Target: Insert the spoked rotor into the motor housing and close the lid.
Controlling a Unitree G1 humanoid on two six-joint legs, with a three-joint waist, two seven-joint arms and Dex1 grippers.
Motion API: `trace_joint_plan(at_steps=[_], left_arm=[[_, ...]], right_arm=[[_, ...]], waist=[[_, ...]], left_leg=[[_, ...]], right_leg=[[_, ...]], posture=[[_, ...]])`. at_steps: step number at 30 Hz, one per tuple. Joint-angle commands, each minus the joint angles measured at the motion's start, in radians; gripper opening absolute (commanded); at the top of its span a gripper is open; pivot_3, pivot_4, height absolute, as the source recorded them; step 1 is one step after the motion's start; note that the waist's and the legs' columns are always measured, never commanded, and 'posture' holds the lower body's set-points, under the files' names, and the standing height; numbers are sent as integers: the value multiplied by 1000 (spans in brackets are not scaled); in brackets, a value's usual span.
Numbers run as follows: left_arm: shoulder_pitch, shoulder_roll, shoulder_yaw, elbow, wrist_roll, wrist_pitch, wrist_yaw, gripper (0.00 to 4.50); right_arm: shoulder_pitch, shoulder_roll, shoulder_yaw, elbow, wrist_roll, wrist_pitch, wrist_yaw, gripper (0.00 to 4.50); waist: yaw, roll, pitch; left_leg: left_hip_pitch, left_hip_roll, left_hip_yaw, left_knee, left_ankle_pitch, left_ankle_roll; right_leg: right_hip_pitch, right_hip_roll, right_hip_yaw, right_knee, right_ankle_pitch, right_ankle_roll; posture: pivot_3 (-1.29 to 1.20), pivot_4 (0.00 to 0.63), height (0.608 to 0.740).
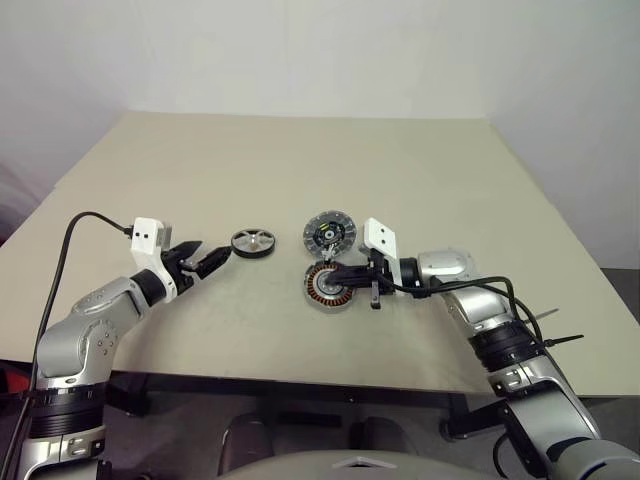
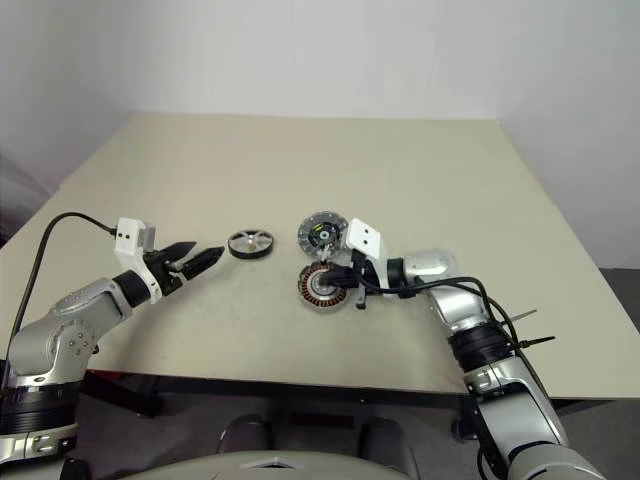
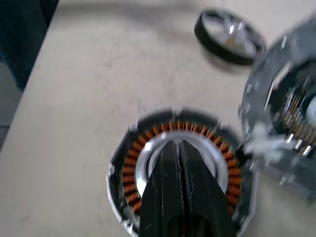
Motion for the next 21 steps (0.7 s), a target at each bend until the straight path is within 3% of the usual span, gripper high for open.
trace_joint_plan(at_steps=[1, 11, 21], left_arm=[[-8, 8, 19, -22, -5, -17, -2, 4500], [-6, 9, 18, -28, -5, -15, -1, 4500], [-7, 11, 19, -25, -4, -16, -3, 4500]], right_arm=[[-35, -2, -13, -48, 29, 22, 4, 48], [18, 26, 30, -7, -14, 27, -41, 48], [-30, 3, 3, -220, 47, 186, -69, 48]], waist=[[0, 0, 0], [0, 0, 0], [1, 0, 0]], left_leg=[[0, 0, 0, 0, 0, 0], [0, 0, 0, 0, 0, 0], [0, 0, 0, 0, 1, -2]], right_leg=[[0, 0, 0, 0, 0, 0], [0, 0, 0, 0, 0, 0], [0, 0, 0, 0, 0, 0]], posture=[[0, 0, 740], [0, 0, 740], [0, 0, 740]])
